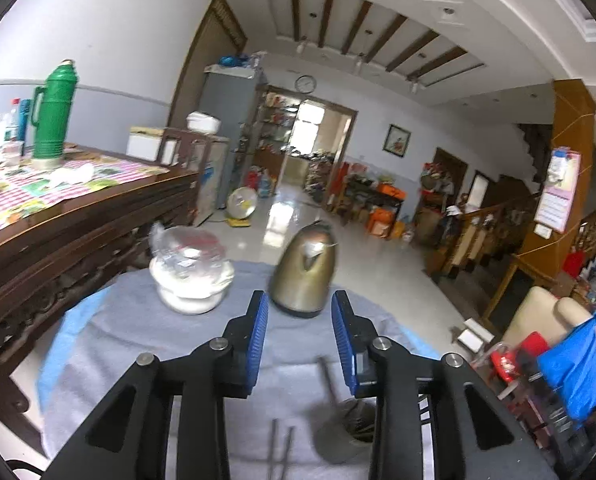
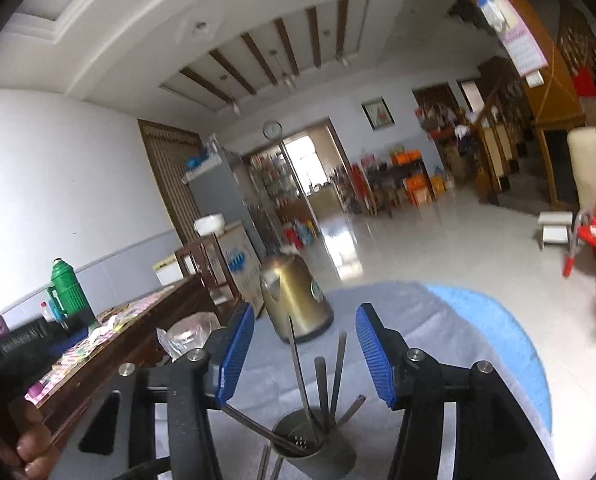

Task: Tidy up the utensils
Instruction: 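Open both grippers to release the chopsticks into the cup, then move both open grippers back to the last two chopsticks on the cloth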

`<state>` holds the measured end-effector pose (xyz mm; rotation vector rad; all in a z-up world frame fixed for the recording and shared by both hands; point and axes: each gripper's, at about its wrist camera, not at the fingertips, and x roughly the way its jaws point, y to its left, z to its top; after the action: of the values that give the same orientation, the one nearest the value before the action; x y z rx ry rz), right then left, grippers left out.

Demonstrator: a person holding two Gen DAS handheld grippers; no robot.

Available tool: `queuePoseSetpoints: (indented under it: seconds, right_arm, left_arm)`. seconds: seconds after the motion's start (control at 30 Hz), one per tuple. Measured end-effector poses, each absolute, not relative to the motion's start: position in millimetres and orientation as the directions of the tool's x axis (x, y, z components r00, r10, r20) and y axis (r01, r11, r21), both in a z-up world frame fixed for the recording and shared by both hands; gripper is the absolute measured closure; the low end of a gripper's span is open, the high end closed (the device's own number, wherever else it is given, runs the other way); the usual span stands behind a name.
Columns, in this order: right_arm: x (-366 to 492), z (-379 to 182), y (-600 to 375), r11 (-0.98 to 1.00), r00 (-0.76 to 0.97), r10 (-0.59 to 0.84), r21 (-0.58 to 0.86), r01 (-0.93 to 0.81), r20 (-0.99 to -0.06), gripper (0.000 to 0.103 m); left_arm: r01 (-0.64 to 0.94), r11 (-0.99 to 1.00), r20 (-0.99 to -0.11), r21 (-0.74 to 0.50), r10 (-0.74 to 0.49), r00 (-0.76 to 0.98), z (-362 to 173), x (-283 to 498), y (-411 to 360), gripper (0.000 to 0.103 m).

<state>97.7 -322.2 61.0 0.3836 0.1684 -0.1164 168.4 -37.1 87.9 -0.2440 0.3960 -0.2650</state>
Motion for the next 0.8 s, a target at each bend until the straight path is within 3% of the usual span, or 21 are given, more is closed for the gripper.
queuePoseSetpoints:
  seconds: [0.17, 0.4, 0.6, 0.8]
  right_arm:
    - [83, 64, -330, 0.917, 0.981, -0.094, 0.369, 0.151, -0.168, 0.046]
    - [67, 44, -340, 0.907, 0.967, -0.094, 0.381, 0.182, -0.237, 0.047]
    - [61, 13, -323, 0.922, 0.94, -0.044, 0.348, 0.168, -0.338, 0.047]
    - [74, -32, -292, 0.924, 0.879, 0.072, 0.364, 0.119, -0.472, 0.047]
  left_arm:
    - [0.149, 0.95, -0.465, -0.274, -0.266, 0.844, 52, 173, -13, 0.065]
    - [0.114, 0.963, -0.632, -0.242, -0.246, 0.734, -12, 167, -3, 0.065]
    - [0.083, 0.966, -0.728, -0.245, -0.239, 0.643, -55, 158, 2, 0.065]
    - [0.092, 0.98, -0.764, -0.177, -0.196, 0.615, -63, 149, -6, 0.059]
